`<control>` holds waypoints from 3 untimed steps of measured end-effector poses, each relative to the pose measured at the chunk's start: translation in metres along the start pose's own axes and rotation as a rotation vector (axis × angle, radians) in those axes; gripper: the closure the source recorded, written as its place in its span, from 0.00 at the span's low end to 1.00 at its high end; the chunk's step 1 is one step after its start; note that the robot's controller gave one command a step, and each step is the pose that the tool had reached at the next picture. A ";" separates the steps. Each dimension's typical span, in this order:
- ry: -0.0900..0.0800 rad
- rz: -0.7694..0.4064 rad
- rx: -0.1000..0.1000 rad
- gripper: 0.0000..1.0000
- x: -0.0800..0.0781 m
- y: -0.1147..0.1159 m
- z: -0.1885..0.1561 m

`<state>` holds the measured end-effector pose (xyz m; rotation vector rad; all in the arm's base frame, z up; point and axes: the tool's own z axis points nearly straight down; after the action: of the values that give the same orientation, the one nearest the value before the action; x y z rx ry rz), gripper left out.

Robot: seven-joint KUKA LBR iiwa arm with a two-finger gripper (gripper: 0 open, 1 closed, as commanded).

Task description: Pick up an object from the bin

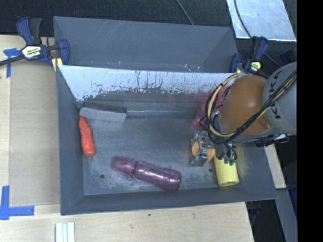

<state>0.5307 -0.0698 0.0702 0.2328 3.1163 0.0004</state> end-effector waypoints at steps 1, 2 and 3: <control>0.004 0.000 0.000 1.00 0.001 0.000 -0.019; 0.002 0.000 0.000 1.00 0.000 0.000 -0.039; 0.000 0.000 0.000 1.00 -0.001 0.000 -0.057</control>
Offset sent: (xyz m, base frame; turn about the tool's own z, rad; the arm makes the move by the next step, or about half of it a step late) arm -0.0015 0.0002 0.0510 -0.0003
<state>0.5305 -0.0703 0.1268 0.2328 3.1160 0.0004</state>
